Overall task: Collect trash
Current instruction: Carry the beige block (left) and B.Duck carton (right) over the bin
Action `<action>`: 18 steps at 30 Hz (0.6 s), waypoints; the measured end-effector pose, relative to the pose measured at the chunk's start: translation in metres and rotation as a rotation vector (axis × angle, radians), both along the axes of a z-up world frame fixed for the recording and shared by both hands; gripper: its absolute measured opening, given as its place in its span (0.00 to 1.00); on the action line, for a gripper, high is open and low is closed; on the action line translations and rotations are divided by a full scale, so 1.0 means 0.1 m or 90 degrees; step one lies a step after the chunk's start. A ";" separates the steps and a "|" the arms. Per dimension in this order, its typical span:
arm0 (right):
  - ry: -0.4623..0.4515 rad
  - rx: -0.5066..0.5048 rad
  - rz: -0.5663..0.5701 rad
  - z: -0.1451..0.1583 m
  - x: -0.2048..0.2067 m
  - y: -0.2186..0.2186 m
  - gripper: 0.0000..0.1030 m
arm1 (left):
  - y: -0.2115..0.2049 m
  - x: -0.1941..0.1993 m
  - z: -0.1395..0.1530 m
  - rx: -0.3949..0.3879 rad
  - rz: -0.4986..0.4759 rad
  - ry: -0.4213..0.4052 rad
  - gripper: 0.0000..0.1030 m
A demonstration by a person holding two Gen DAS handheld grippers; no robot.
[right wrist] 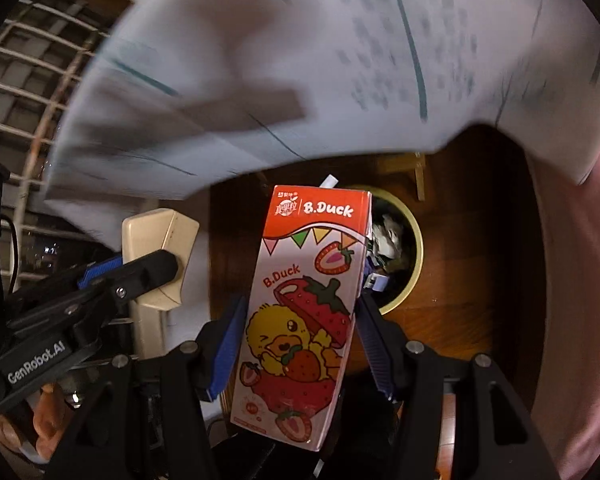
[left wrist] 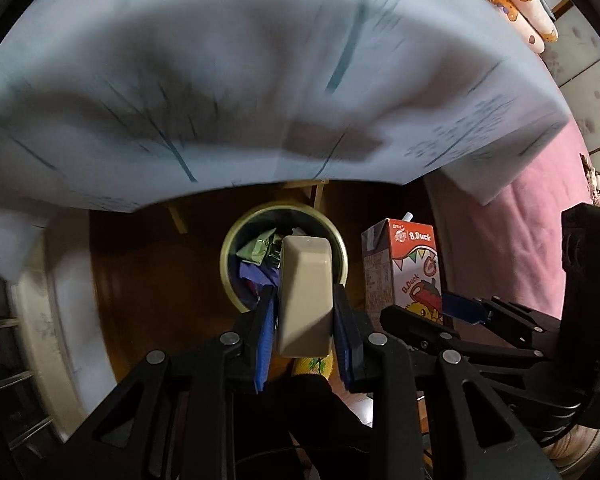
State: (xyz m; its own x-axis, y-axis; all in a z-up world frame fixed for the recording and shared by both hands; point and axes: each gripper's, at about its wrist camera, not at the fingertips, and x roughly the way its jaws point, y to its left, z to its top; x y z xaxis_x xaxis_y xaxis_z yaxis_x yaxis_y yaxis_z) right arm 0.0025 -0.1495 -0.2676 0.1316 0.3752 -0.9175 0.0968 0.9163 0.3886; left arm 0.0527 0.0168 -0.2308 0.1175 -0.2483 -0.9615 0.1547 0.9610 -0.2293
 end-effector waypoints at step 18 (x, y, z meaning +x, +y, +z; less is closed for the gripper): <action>0.009 -0.048 -0.045 -1.46 0.25 0.06 0.63 | -0.02 0.19 -1.48 0.010 -0.062 -0.029 0.78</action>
